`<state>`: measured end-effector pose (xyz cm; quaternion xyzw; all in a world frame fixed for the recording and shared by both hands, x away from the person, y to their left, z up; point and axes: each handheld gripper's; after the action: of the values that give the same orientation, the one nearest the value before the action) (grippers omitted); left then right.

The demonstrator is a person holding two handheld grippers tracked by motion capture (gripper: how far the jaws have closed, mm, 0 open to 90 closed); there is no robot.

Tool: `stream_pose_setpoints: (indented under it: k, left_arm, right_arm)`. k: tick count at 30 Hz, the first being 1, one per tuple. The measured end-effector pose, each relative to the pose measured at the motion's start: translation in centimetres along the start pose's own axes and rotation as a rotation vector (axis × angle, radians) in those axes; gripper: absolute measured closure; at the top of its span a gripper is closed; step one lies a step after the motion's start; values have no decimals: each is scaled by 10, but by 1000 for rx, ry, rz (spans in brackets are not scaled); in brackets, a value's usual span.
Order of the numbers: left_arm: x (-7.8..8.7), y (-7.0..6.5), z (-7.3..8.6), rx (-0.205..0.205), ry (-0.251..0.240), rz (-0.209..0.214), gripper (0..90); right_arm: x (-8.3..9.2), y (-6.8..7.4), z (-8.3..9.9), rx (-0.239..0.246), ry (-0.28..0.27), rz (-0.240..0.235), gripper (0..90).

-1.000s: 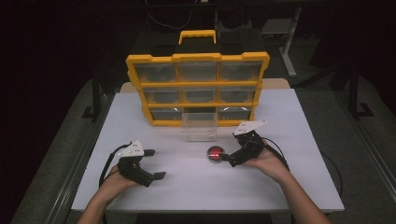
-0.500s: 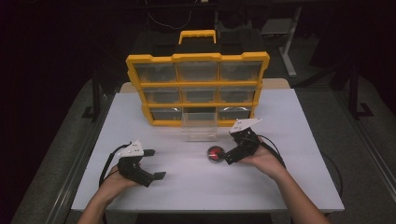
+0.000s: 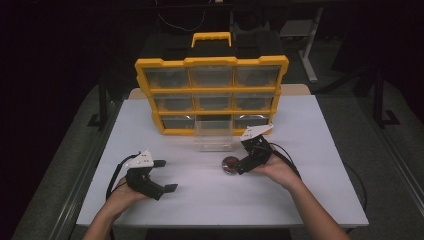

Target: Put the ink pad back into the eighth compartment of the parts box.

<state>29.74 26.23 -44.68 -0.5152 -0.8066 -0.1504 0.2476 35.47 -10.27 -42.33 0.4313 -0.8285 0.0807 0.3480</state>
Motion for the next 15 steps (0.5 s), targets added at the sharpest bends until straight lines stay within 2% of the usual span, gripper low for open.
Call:
stream_pose_setpoints:
  k: [4,15]
  left_arm:
    - [0,0,0,-5,2,0,0]
    - [-1,0,0,-1,5,8,0]
  right_arm:
    - [-4,0,0,-3,0,4,0]
    - [-15,-1,3,3,53,-2,0]
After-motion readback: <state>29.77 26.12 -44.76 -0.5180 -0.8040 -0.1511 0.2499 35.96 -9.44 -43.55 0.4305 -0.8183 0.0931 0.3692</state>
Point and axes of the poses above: each handheld gripper's, and its own axes: x roughly backward along the jaws, z roughly out of its underside, y roughly to its left, and after that the axes turned 8 degrees about -x, right-handed
